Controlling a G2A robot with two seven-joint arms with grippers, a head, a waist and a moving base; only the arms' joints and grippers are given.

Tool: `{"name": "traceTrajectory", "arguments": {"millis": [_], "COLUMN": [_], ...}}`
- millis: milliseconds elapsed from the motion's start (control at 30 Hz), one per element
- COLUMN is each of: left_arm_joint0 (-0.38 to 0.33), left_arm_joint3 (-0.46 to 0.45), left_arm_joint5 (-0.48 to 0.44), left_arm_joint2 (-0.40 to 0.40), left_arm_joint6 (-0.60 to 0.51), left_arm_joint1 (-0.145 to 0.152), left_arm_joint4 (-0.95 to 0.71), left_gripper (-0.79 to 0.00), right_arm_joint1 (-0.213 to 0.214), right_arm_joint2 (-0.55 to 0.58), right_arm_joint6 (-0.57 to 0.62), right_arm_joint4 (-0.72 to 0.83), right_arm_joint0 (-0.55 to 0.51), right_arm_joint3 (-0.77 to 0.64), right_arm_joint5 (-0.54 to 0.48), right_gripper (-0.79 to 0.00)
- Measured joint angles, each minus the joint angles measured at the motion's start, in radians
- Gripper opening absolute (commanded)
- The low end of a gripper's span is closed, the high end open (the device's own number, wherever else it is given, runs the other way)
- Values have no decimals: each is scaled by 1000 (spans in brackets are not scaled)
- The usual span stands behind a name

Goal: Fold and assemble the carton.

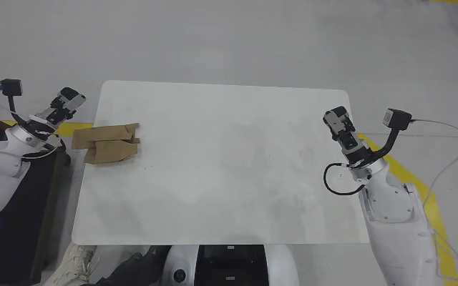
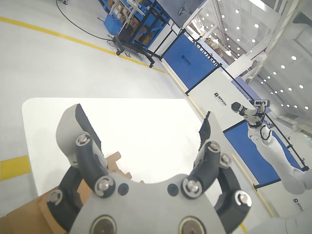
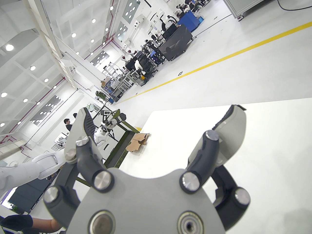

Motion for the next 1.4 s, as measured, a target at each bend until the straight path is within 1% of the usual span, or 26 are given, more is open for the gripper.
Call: {"name": "traceTrajectory", "arguments": {"millis": [133,200,300,500,600,700,800,1000,1167,1300,1400], "left_arm_joint0": [1,6,21,61,71,64,48,1,-40,-71,-91], "left_arm_joint3": [-2,-7,14,129,191,252,315,402,456,513,557], "left_arm_joint5": [2,24,61,86,110,152,188,270,324,345,350], "left_arm_joint2": [0,-6,-23,-50,-54,-57,-58,-36,-4,19,24], "left_arm_joint6": [-1,-11,-70,-214,-309,-398,-450,-464,-493,-529,-554], "left_arm_joint1": [0,-1,4,12,9,-1,-16,-63,-118,-164,-190], "left_arm_joint4": [0,1,-34,-150,-213,-257,-275,-234,-211,-211,-224], "left_gripper": [0,0,0,0,0,0,0,0,0,0,0], "right_arm_joint1": [0,0,0,0,0,0,0,0,0,0,0], "right_arm_joint2": [0,0,0,0,0,0,0,0,0,0,0], "right_arm_joint6": [0,0,0,0,0,0,0,0,0,0,0], "right_arm_joint4": [0,0,0,0,0,0,0,0,0,0,0], "right_arm_joint0": [0,0,0,0,0,0,0,0,0,0,0], "right_arm_joint3": [0,0,0,0,0,0,0,0,0,0,0], "right_arm_joint5": [0,0,0,0,0,0,0,0,0,0,0], "right_gripper": [0,0,0,0,0,0,0,0,0,0,0]}}
